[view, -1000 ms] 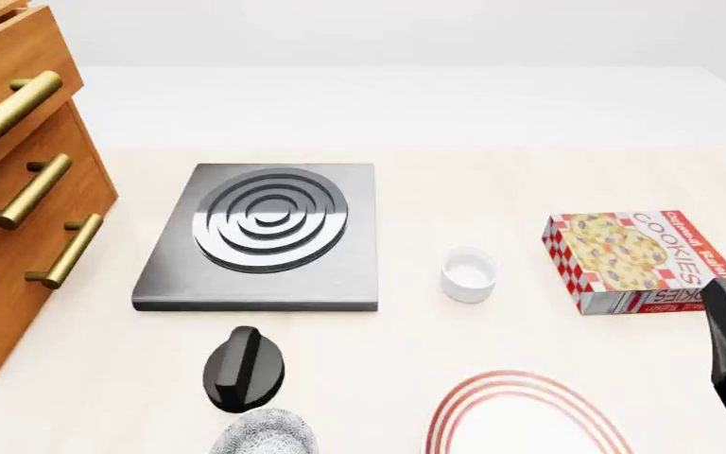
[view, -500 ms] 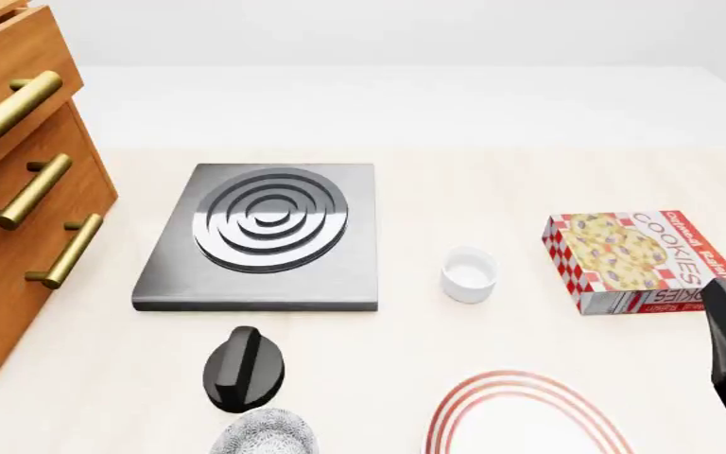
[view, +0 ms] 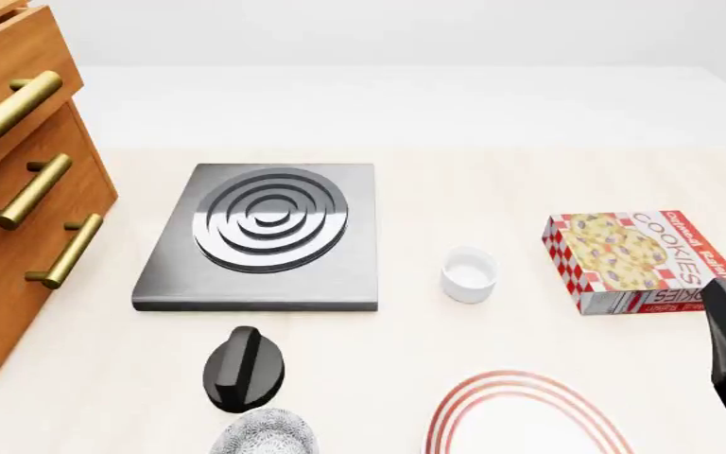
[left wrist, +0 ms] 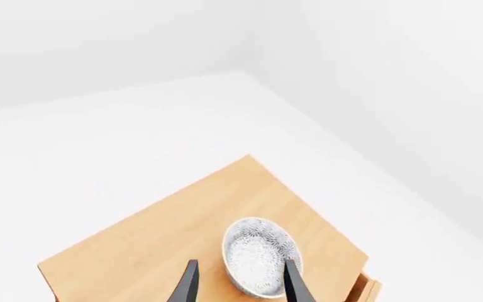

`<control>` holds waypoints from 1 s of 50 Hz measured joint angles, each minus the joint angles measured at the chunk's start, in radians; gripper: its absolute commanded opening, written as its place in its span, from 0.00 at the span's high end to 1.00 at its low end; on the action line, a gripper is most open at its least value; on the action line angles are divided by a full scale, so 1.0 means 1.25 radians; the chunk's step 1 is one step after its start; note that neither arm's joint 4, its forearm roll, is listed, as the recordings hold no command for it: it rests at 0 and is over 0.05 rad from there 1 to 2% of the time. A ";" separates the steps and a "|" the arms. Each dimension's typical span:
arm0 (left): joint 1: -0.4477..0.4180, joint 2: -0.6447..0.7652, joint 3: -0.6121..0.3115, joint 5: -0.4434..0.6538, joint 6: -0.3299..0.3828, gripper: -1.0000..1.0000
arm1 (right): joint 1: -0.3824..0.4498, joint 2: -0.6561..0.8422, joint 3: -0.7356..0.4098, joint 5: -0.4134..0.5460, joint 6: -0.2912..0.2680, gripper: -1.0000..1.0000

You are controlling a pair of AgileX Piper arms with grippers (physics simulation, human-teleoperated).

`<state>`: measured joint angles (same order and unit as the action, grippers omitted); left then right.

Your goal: Pick the akita bowl on the wooden cabinet and place it on the plate.

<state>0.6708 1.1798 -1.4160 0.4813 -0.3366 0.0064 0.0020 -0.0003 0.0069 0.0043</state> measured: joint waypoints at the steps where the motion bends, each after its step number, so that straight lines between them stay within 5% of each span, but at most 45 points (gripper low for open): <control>1: 0.001 0.003 -0.001 0.000 -0.001 0.00 | 0.000 0.000 0.000 0.000 0.000 0.00; 50: 0.009 0.109 0.019 -0.034 -0.047 0.00 | 0.000 0.000 0.000 0.000 0.000 0.00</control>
<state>0.6825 1.3166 -1.3922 0.4387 -0.3958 0.0065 0.0020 -0.0003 0.0068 0.0043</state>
